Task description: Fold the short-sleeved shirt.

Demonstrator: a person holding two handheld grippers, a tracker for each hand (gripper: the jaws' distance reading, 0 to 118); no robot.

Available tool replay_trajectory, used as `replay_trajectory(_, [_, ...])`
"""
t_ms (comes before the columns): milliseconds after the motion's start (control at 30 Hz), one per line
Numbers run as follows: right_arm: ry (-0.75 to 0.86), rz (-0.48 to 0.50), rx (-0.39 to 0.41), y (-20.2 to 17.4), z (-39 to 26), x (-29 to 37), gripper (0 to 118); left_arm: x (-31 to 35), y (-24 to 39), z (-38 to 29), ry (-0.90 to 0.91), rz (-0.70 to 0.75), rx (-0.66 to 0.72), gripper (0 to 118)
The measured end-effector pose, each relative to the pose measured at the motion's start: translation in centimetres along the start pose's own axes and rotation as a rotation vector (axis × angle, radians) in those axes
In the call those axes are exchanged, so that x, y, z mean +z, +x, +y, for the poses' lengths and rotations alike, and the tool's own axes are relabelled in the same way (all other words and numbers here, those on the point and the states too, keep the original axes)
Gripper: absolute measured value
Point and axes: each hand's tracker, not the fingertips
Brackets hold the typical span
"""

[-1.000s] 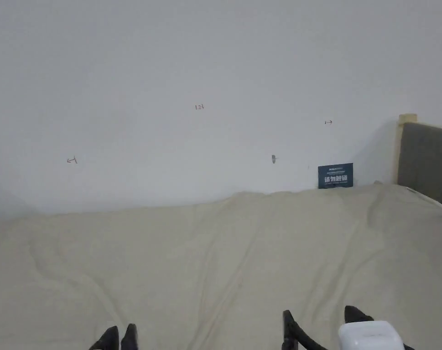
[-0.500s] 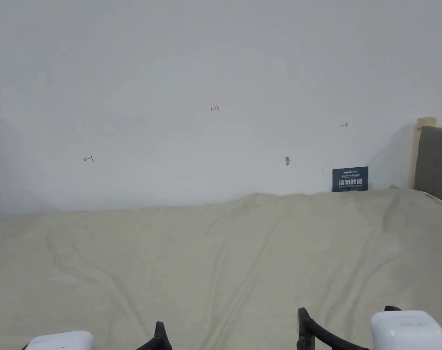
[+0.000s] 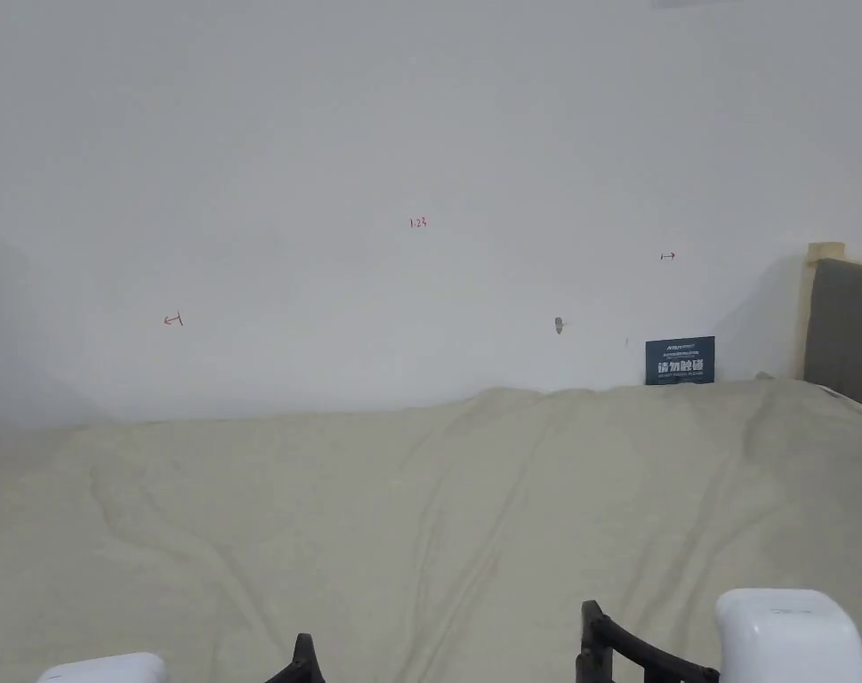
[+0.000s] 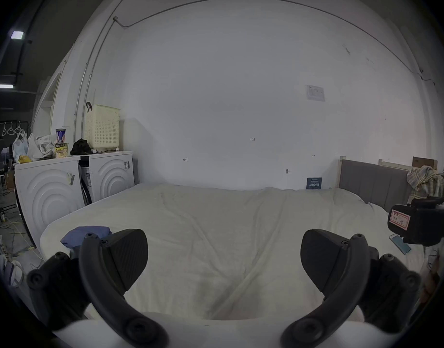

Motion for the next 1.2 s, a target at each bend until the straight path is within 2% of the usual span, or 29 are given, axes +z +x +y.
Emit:
replay_trajectory(67, [0.017,-0.001,0.0,0.1,-0.1,0.1,94,0.0,-0.1,0.1,-0.006,-0.005,-0.004,118])
replay_trajectory(133, [0.096,-0.048,0.04,-0.1,-0.3,0.7,94,0.1,-0.2,0.1,-0.007,-0.001,-0.009,118])
replay_trajectory(167, [0.146,0.001,0.07,0.0,-0.5,1.0,94,0.2,-0.2,0.1,-0.002,0.001,-0.008,118])
replay_trajectory(200, [0.162,-0.01,0.092,-0.2,-0.5,1.2,94,0.2,-0.3,0.2,-0.002,0.001,-0.007,118])
replay_trajectory(267, [0.142,-0.038,0.089,-0.8,-0.1,1.2,94,0.2,-0.4,0.2,0.001,-0.005,-0.004,118])
replay_trajectory(333, [0.05,-0.067,0.063,-1.0,0.4,0.9,94,0.1,-0.4,0.2,-0.002,-0.002,0.003,118])
replay_trajectory(433, [0.049,-0.021,0.077,-0.8,0.1,0.2,96,0.2,-0.5,0.1,-0.002,-0.014,0.012,118])
replay_trajectory(533, [0.094,0.054,0.125,-0.4,-0.9,0.3,97,0.1,-0.7,0.1,-0.001,-0.013,0.018,118])
replay_trajectory(633, [0.114,-0.011,0.139,-1.0,-1.3,0.4,96,0.1,-1.0,0.1,-0.001,-0.003,0.009,118])
replay_trajectory(733, [0.15,-0.025,0.138,-0.9,-1.2,0.5,96,0.1,-1.2,0.1,0.0,0.016,-0.025,118])
replay_trajectory(867, [0.152,-0.03,0.109,-0.8,-0.9,0.3,97,0.3,-1.6,0.1,0.027,0.023,0.004,118])
replay_trajectory(1200, [0.161,-0.036,0.124,-1.2,-1.1,0.2,97,0.4,-1.2,0.0,0.054,0.013,-0.013,118])
